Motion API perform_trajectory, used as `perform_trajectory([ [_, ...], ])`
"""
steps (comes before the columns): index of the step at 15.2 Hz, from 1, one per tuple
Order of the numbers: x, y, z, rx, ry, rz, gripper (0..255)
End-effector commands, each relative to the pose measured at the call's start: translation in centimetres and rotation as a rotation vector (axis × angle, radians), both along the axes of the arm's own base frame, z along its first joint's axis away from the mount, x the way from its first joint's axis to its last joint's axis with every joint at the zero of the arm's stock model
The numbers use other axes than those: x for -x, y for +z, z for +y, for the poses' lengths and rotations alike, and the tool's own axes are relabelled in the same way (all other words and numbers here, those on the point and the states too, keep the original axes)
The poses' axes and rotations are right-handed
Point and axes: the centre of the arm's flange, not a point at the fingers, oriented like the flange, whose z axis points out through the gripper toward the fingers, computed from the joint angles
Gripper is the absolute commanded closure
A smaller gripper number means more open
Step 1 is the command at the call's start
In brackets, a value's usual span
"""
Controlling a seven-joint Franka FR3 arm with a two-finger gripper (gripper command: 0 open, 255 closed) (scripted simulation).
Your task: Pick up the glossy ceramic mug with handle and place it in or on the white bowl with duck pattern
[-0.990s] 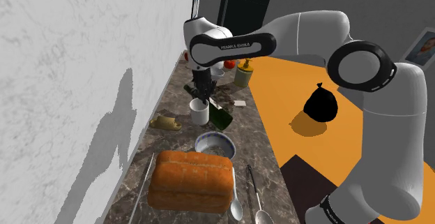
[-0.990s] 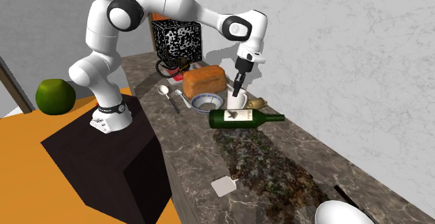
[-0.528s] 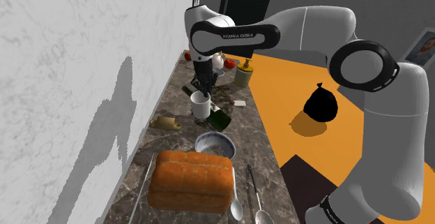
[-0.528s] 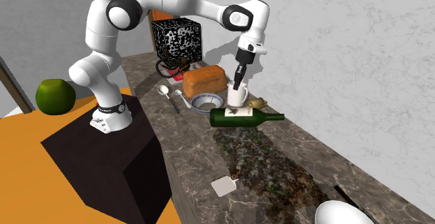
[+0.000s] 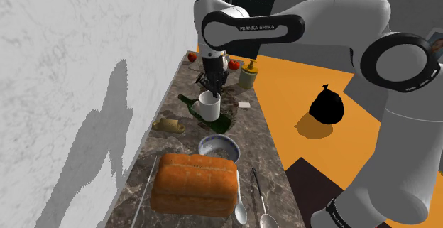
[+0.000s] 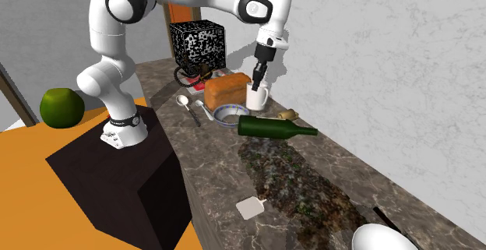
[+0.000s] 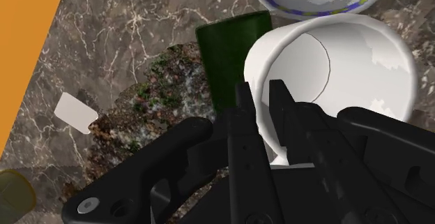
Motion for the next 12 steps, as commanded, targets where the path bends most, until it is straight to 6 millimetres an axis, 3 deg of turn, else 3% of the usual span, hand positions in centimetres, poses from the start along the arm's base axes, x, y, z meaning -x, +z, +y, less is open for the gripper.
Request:
perform_trajectory([
  [1,2.5,0.7,0.0,0.001,-0.001,0.0,255],
  [7,10.1,3.0,0.8,0.001,-0.001,0.0,255],
  [8,12.1,3.6,1.0,0.001,-0.001,0.0,255],
  [12,12.1,1.5,1.0,0.001,-0.001,0.0,255],
])
